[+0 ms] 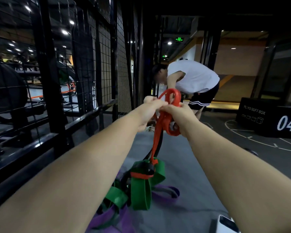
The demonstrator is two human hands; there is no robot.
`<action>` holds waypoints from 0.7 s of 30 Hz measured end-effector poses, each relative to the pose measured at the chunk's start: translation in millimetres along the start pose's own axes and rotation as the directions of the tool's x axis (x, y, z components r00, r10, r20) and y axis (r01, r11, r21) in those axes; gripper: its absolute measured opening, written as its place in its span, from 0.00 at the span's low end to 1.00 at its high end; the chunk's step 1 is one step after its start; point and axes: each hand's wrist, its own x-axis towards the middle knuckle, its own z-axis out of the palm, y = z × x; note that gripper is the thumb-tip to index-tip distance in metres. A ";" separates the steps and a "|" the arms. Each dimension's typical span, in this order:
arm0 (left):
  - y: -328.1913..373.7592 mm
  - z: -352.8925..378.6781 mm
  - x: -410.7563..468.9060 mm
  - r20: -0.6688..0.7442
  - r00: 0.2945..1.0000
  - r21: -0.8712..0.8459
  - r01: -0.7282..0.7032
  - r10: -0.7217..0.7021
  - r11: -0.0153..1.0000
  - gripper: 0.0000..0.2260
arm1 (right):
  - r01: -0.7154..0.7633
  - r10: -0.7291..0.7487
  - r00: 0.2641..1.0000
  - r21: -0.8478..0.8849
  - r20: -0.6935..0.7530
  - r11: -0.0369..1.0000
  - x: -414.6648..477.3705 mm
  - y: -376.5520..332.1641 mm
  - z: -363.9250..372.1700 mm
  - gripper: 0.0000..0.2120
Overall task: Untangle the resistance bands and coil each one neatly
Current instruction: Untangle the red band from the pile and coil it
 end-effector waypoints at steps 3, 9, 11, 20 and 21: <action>-49.9 3.7 -15.1 0.031 0.993 0.096 0.113 -0.116 0.989 0.23 | -0.054 0.069 0.994 0.167 -0.082 0.984 9.4 -6.1 -4.9 0.02; -128.5 -4.1 -38.7 0.182 0.983 0.712 -0.143 0.015 0.688 0.39 | -0.070 0.102 0.978 0.177 -0.180 0.982 17.9 -15.5 -9.9 0.08; -140.7 -10.5 -41.5 0.128 0.989 0.759 -0.148 0.077 0.634 0.41 | -0.048 0.095 0.968 0.203 -0.230 0.978 21.3 -12.1 -13.4 0.09; -167.0 -45.8 -57.3 -0.238 0.958 0.731 0.070 0.159 0.679 0.10 | -0.124 0.120 0.901 0.018 -0.416 0.992 25.7 35.2 -52.2 0.06; -167.9 -46.2 -59.1 -0.236 0.964 0.730 0.093 0.121 0.677 0.08 | -0.147 0.121 0.910 -0.037 -0.396 0.988 22.7 41.1 -52.9 0.06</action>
